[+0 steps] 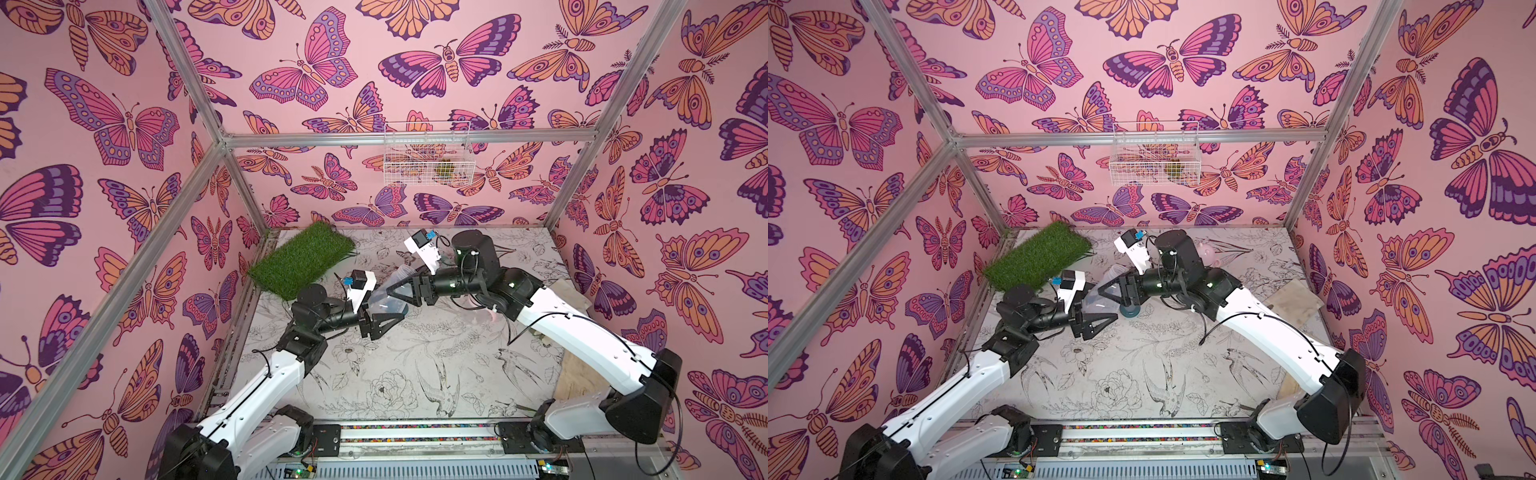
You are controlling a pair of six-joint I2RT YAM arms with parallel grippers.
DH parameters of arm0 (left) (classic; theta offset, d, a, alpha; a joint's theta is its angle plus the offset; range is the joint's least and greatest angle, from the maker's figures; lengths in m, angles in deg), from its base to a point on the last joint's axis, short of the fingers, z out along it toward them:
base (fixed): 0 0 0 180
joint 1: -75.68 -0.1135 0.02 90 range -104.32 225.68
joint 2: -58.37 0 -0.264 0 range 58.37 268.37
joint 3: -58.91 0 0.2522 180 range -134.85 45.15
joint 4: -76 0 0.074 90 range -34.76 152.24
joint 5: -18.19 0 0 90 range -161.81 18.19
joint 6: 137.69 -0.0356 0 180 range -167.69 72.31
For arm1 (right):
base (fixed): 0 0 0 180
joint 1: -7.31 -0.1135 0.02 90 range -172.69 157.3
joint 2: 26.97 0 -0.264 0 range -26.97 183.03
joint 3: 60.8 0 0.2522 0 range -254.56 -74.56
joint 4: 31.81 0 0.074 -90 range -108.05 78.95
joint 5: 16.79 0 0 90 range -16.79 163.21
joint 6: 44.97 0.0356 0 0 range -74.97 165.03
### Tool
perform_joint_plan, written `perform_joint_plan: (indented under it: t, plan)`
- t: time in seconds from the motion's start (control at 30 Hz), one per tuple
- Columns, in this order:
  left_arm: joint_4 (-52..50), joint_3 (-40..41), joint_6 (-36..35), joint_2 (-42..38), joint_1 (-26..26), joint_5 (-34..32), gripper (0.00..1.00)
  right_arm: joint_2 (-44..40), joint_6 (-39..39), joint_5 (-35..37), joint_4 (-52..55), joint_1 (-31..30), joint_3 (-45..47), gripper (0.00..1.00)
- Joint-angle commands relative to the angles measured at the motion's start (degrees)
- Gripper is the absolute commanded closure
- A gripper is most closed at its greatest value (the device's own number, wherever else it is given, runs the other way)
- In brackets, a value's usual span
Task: Assemble the baby bottles
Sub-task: Pick up the baby bottle from the center of the board, then pick up the handle at the center of the board.
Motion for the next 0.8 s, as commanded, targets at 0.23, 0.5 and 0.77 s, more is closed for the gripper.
perform_joint_plan:
  t: [0.23,0.5,0.77]
  plan:
    - [0.5,-0.2,1.3,-1.9,0.7,-3.3,0.89,0.2,-3.4,2.1,1.9,-1.8,-3.1,0.4]
    - [-5.6,3.0,-1.9,-8.0,0.7,-21.5,1.0,-2.7,-10.0,15.2,8.6,-1.3,-5.5,0.2]
    - [-15.8,3.0,-2.8,-12.6,0.7,-41.8,1.0,-2.4,-10.5,28.2,9.4,-0.2,-1.7,0.19]
